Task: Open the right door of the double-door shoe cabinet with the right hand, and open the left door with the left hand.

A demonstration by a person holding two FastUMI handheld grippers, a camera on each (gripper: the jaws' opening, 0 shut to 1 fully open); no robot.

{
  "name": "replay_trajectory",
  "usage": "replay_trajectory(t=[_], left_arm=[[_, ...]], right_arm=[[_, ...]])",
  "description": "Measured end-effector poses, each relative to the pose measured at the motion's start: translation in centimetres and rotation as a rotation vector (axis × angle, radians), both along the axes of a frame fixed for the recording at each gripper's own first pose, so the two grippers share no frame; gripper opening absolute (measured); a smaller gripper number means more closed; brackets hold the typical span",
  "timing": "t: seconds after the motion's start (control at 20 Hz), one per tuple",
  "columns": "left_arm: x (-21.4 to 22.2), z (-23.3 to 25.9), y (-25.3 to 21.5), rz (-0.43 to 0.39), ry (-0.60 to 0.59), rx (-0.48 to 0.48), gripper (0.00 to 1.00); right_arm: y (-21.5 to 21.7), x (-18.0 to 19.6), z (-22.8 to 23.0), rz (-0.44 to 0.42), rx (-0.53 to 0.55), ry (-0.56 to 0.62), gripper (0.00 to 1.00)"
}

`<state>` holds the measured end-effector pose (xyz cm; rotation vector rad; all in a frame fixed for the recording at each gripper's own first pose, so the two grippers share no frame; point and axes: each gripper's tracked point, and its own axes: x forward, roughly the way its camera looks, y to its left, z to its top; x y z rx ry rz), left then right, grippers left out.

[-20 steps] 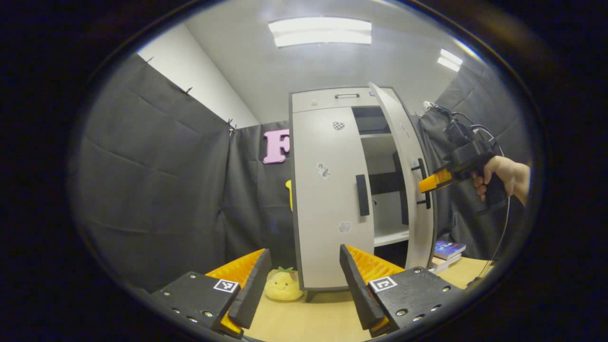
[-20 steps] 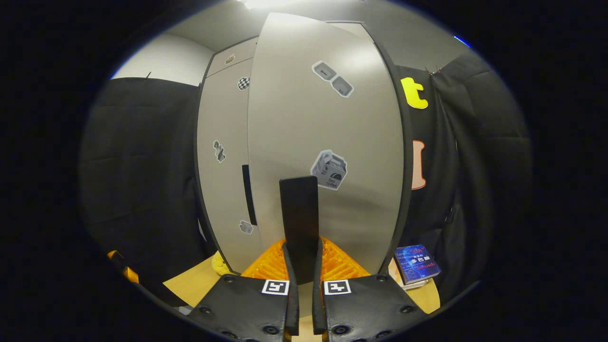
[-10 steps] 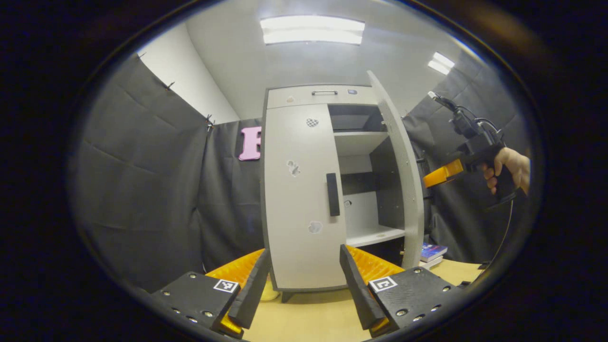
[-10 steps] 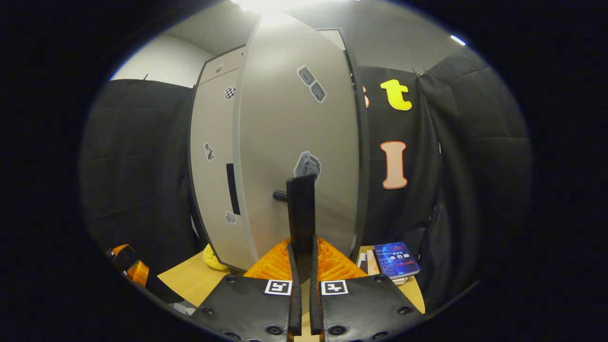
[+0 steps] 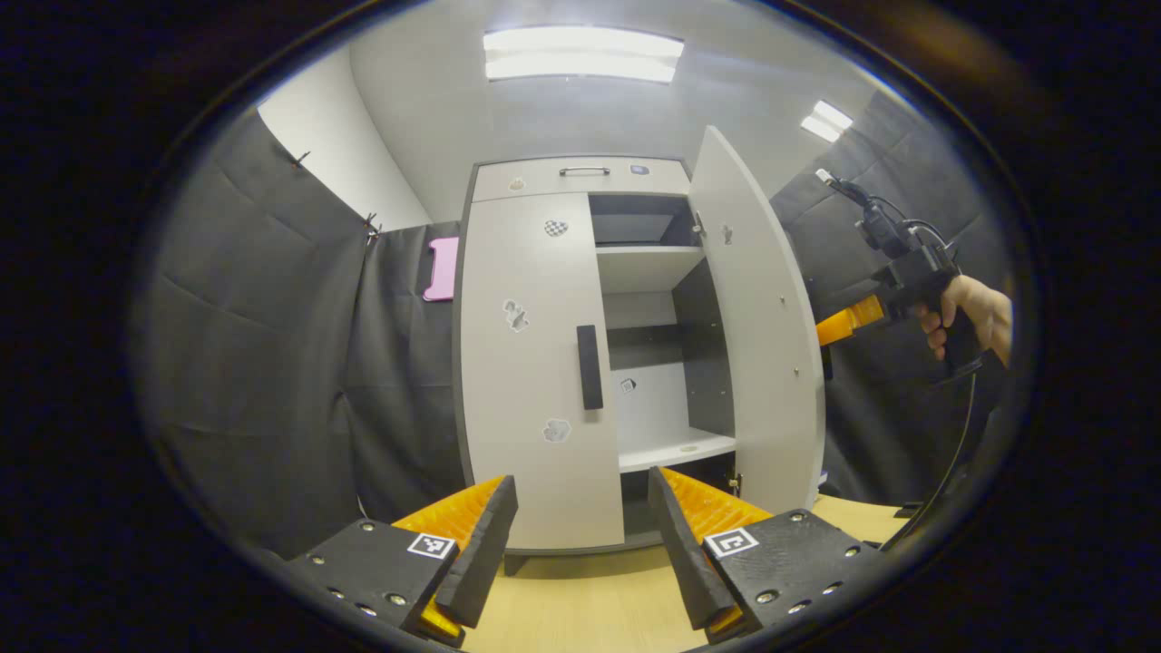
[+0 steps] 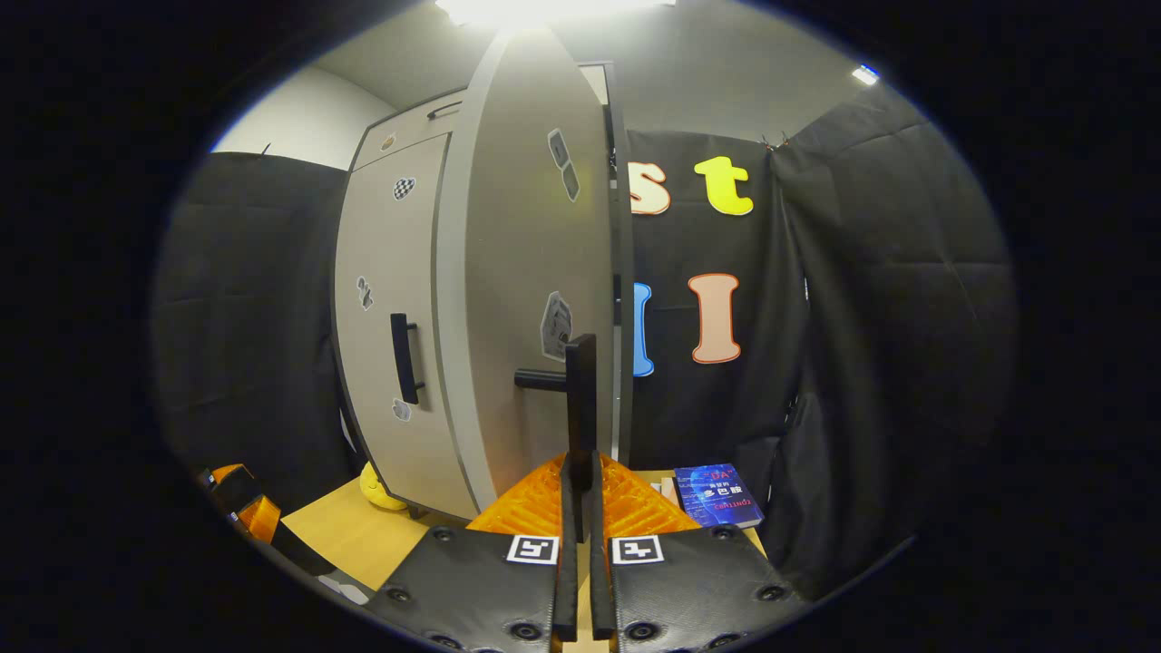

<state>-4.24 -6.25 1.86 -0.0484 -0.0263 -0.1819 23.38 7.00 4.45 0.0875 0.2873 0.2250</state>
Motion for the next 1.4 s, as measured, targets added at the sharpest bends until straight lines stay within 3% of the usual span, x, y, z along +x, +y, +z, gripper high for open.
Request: replay_trajectory(t=[0.3, 0.35, 0.4, 0.45, 0.5, 0.6, 0.65, 0.7, 0.8, 0.85, 0.9, 1.15, 1.3, 1.4], left_arm=[[0.1, -0.3, -0.3, 0.005, 0.020, -0.002, 0.84], [0.1, -0.4, -0.3, 0.003, 0.025, -0.001, 0.84], [0.1, -0.6, -0.4, -0.002, 0.032, 0.000, 0.84], [0.1, -0.7, -0.5, -0.008, 0.040, 0.000, 0.84], [0.1, -0.7, -0.6, -0.013, 0.049, -0.001, 0.84], [0.2, -0.9, -0.6, -0.022, 0.064, -0.003, 0.84], [0.3, -0.8, -0.6, -0.025, 0.065, -0.002, 0.84], [0.3, -0.8, -0.7, -0.030, 0.063, 0.000, 0.84], [0.4, -0.8, -0.9, -0.046, 0.059, 0.000, 0.84], [0.5, -0.8, -1.0, -0.051, 0.057, 0.001, 0.84], [0.5, -0.8, -1.0, -0.055, 0.056, 0.002, 0.84], [1.4, -0.4, -1.1, -0.072, 0.053, 0.015, 0.84], [2.3, 0.0, -1.5, -0.071, 0.062, -0.002, 0.84], [2.8, 0.4, -1.8, -0.081, 0.053, -0.007, 0.84]], right_arm=[[-2.4, 0.7, -0.1, -0.075, -0.052, -0.025, 0.07], [-2.9, 0.8, 0.0, -0.086, -0.054, -0.029, 0.03], [-2.3, 0.6, 0.1, -0.072, -0.028, -0.031, 0.07], [-1.9, 0.6, 0.0, -0.068, -0.011, -0.031, 0.00], [-1.9, 0.7, 0.0, -0.071, -0.005, -0.040, 0.04], [-2.0, 0.6, 0.1, -0.077, 0.007, -0.051, 0.00], [-2.0, 0.5, 0.2, -0.081, 0.011, -0.057, 0.04], [-2.0, 0.2, 0.2, -0.079, 0.014, -0.060, 0.00], [-1.9, -0.2, 0.2, -0.080, 0.024, -0.068, 0.05], [-2.0, -0.3, 0.4, -0.089, 0.025, -0.083, 0.00], [-2.3, -0.3, 0.5, -0.102, 0.019, -0.097, 0.05], [-4.4, -1.0, 0.7, -0.171, -0.062, -0.123, 0.05], [-4.2, -2.4, 0.4, -0.151, -0.055, -0.100, 0.21], [-3.3, -2.8, 0.3, -0.123, -0.035, -0.098, 0.61]])
